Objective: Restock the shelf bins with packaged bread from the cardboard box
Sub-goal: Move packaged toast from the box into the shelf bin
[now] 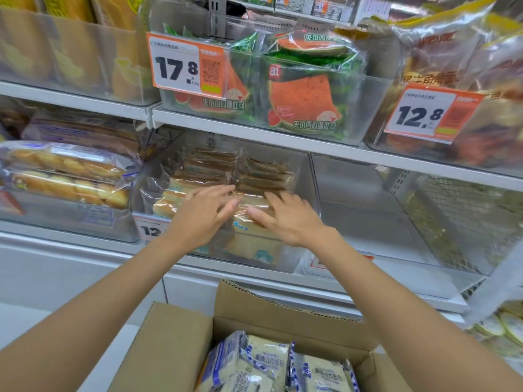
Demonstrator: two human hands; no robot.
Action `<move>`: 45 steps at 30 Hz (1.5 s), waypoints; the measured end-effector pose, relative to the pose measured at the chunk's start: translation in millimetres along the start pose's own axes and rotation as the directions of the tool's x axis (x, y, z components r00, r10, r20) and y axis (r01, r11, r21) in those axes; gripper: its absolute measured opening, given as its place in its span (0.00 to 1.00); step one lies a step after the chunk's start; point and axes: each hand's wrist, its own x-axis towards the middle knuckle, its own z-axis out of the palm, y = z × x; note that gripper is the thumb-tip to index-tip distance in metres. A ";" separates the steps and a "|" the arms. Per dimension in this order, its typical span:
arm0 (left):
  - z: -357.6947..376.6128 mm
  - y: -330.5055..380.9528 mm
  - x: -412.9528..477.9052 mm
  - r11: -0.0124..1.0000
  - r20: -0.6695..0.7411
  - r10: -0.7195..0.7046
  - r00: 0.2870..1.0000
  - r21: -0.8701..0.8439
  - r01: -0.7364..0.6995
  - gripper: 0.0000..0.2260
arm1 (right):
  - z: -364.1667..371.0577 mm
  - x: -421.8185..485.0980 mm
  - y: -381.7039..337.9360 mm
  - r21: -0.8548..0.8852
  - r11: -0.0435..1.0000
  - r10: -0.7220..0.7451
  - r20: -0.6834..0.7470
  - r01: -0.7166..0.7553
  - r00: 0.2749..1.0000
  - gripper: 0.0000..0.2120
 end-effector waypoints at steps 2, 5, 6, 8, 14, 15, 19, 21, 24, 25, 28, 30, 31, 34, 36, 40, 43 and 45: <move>6.1 0.2 -1.6 1.000 -0.007 -0.023 1.000 -0.010 0.022 0.24 | 7.9 -4.8 -7.2 -0.022 0.999 0.042 -0.053 -0.043 0.998 0.43; -3.8 -0.3 3.1 0.889 0.029 -0.168 0.985 -0.427 0.164 0.19 | 9.3 -6.7 -20.8 0.080 0.997 -0.001 0.044 -0.003 0.999 0.43; -9.4 0.1 4.9 0.821 0.057 -0.188 0.981 -0.539 0.188 0.21 | 4.8 -6.9 -17.2 0.115 0.993 -0.018 0.057 0.012 0.998 0.41; -16.4 2.1 5.4 0.882 0.107 -0.135 0.985 -0.440 0.168 0.21 | -1.1 -1.8 -4.3 0.136 0.991 0.006 0.003 -0.006 1.000 0.34; -3.2 -1.9 -9.2 1.000 0.105 -0.001 0.994 0.009 0.000 0.25 | 14.8 3.2 -19.4 -0.029 0.999 -0.011 0.042 0.012 0.999 0.30; -2.0 -2.4 -9.6 0.999 0.064 -0.016 0.998 -0.029 0.018 0.26 | 11.8 2.8 -13.2 0.021 0.999 -0.027 0.074 0.025 0.997 0.30; 9.8 2.6 -5.5 0.995 0.012 -0.087 0.996 0.041 0.086 0.21 | 17.9 5.5 1.2 0.022 0.999 0.040 0.007 -0.040 0.999 0.33; 14.4 2.7 -8.5 0.984 0.010 -0.078 0.997 0.162 0.076 0.21 | 19.4 7.2 -3.2 0.044 0.998 0.037 0.031 -0.039 0.999 0.34; 6.5 7.1 -4.1 0.986 0.050 -0.102 0.994 0.135 0.095 0.20 | 8.2 7.2 -2.6 0.043 0.999 0.024 0.098 -0.028 0.995 0.36; 2.7 9.0 0.0 0.989 0.071 -0.119 0.990 0.097 0.112 0.21 | 7.3 6.7 -2.0 0.005 1.000 0.020 0.076 -0.021 0.997 0.36; 3.8 13.8 2.4 0.980 0.099 -0.113 0.989 0.174 0.095 0.22 | 12.2 5.1 -6.4 0.028 1.000 -0.009 0.053 0.008 0.999 0.35; 6.8 12.8 -0.8 0.968 0.115 -0.112 0.987 0.238 0.082 0.22 | 7.5 4.0 -6.0 0.084 0.996 -0.019 0.103 0.010 0.994 0.34; 5.6 13.1 -0.8 0.963 0.125 -0.130 0.984 0.251 0.095 0.22 | 3.0 3.3 -4.5 0.077 0.997 -0.020 0.103 0.012 0.995 0.34; -3.0 26.4 5.2 0.961 0.077 -0.159 0.984 0.240 0.136 0.20 | -0.5 -2.1 2.7 0.100 0.992 -0.064 -0.085 0.072 0.994 0.30; -7.4 48.6 4.8 0.970 -0.103 -0.082 0.991 0.221 0.104 0.15 | 6.0 -15.9 9.2 0.132 0.978 -0.110 -0.319 0.159 0.941 0.24; 1.3 101.8 -12.2 0.996 -0.243 -0.076 0.967 0.028 0.085 0.07 | 18.6 -58.5 31.0 0.219 0.932 -0.135 -0.529 0.288 0.838 0.12; 28.3 117.9 -36.9 0.983 -0.041 -0.177 0.983 -0.066 0.174 0.07 | 30.2 -106.0 50.0 0.288 0.909 -0.154 -0.442 0.302 0.884 0.10; 55.5 121.4 -61.0 0.971 0.132 -0.212 0.968 -0.086 0.224 0.08 | 49.9 -140.7 68.4 0.303 0.913 -0.168 -0.329 0.272 0.929 0.09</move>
